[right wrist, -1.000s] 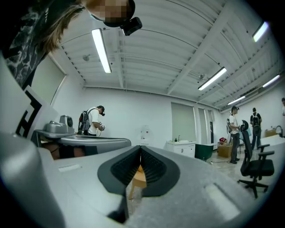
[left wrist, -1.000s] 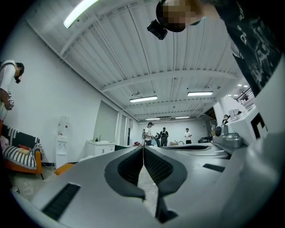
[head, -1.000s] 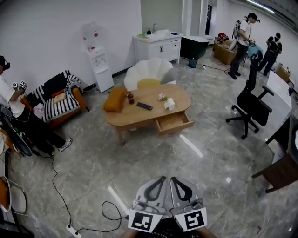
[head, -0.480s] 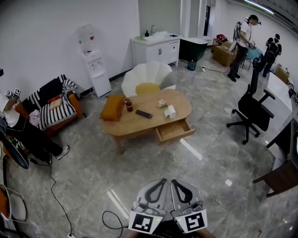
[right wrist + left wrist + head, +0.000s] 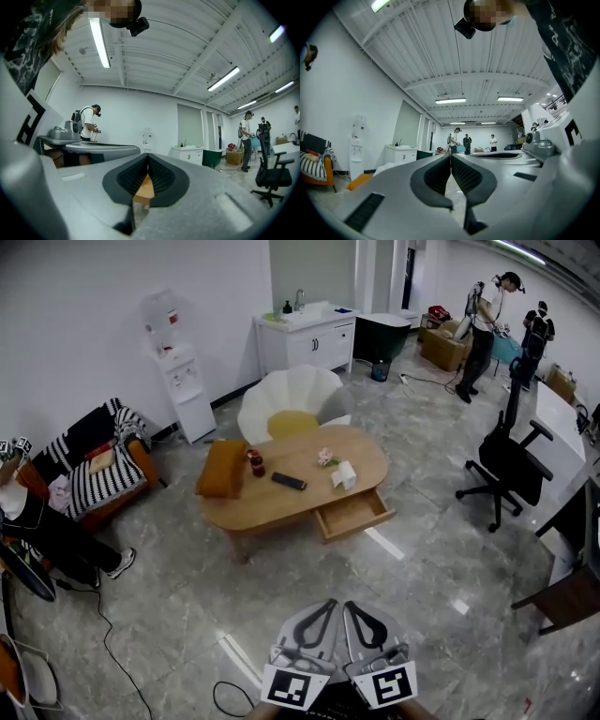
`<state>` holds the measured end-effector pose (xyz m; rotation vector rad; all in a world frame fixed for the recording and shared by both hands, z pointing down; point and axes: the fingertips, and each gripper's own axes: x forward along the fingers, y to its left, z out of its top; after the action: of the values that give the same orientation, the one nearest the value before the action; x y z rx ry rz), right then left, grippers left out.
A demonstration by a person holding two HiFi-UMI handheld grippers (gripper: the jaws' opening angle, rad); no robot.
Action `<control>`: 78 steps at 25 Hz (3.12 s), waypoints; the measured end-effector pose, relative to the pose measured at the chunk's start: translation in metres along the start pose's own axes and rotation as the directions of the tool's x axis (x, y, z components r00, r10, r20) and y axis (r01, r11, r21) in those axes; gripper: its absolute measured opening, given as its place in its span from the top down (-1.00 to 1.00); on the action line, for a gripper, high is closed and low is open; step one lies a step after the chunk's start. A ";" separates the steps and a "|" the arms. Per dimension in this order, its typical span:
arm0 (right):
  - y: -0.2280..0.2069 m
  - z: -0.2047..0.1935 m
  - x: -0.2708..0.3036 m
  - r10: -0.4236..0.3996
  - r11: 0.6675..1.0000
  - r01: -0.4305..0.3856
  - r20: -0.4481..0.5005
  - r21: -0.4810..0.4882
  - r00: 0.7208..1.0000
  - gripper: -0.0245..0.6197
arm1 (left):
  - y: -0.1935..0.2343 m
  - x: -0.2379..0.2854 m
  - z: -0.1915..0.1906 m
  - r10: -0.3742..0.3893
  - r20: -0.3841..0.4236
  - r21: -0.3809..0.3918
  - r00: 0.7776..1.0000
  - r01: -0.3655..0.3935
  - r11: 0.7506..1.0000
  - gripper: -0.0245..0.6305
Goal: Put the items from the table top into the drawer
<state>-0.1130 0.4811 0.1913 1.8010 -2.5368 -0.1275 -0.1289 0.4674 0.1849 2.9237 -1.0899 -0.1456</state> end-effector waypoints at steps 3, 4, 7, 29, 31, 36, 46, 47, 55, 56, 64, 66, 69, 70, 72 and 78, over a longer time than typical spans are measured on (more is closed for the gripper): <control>-0.003 -0.001 0.018 -0.019 1.000 0.019 0.003 0.005 1.000 0.92 | 0.015 0.009 -0.001 -0.023 0.000 -0.007 1.000 0.023 1.000 0.89; -0.003 -0.001 0.024 -0.025 1.000 0.025 0.004 0.005 1.000 0.92 | 0.020 0.011 0.000 -0.032 0.002 -0.007 0.999 0.032 0.999 0.89; -0.002 -0.001 0.040 -0.044 0.999 0.044 0.003 -0.001 0.999 0.92 | 0.035 0.018 0.001 -0.054 0.006 -0.004 0.999 0.054 0.999 0.89; 0.003 -0.008 0.081 -0.055 0.998 0.055 -0.027 0.006 0.998 0.92 | 0.074 0.023 -0.009 -0.039 -0.024 -0.035 0.999 0.038 0.999 0.89; 0.002 -0.011 0.083 -0.050 0.999 0.051 -0.031 0.013 0.998 0.92 | 0.076 0.026 -0.011 -0.032 -0.029 -0.039 0.999 0.030 0.999 0.89; -0.015 -0.016 0.090 -0.041 0.999 0.042 -0.035 0.028 0.999 0.91 | 0.080 0.043 -0.015 -0.011 -0.041 -0.035 0.999 0.010 0.999 0.89; -0.066 -0.025 0.115 -0.029 0.999 0.030 -0.045 0.026 0.999 0.91 | 0.088 0.091 -0.023 0.013 -0.059 -0.052 0.998 -0.016 0.999 0.89; -0.071 -0.026 0.118 -0.025 0.999 0.027 -0.047 0.028 0.999 0.92 | 0.089 0.097 -0.024 0.014 -0.062 -0.049 0.998 -0.018 0.999 0.89; -0.108 -0.028 0.154 0.001 0.999 0.001 -0.050 0.034 0.999 0.91 | 0.109 0.145 -0.026 0.037 -0.077 -0.055 0.996 -0.042 0.998 0.89; -0.114 -0.028 0.158 0.001 0.999 0.001 -0.050 0.037 0.999 0.91 | 0.111 0.151 -0.026 0.040 -0.078 -0.056 0.996 -0.044 0.997 0.89; -0.159 -0.037 0.182 0.018 0.999 -0.014 -0.070 0.048 0.997 0.91 | 0.118 0.201 -0.033 0.061 -0.087 -0.064 0.994 -0.067 0.996 0.89; -0.170 -0.036 0.189 0.033 0.998 -0.029 -0.068 0.057 0.997 0.91 | 0.118 0.214 -0.033 0.068 -0.087 -0.062 0.994 -0.073 0.995 0.89; -0.186 -0.038 0.197 0.053 0.997 -0.049 -0.068 0.054 0.996 0.91 | 0.120 0.231 -0.034 0.085 -0.084 -0.058 0.993 -0.090 0.994 0.89; -0.191 -0.040 0.200 0.060 0.997 -0.056 -0.069 0.053 0.996 0.91 | 0.120 0.237 -0.034 0.091 -0.083 -0.057 0.992 -0.096 0.994 0.89; -0.200 -0.043 0.206 0.083 0.995 -0.079 -0.076 0.054 0.994 0.91 | 0.121 0.248 -0.036 0.106 -0.081 -0.057 0.991 -0.110 0.992 0.89; -0.224 -0.044 0.219 0.146 0.988 -0.143 -0.070 0.058 0.987 0.91 | 0.118 0.275 -0.038 0.156 -0.076 -0.055 0.985 -0.161 0.985 0.89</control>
<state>0.0287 0.1991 0.2111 1.5984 -2.6302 0.0092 0.0044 0.1975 0.2060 2.7517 -1.2766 -0.0689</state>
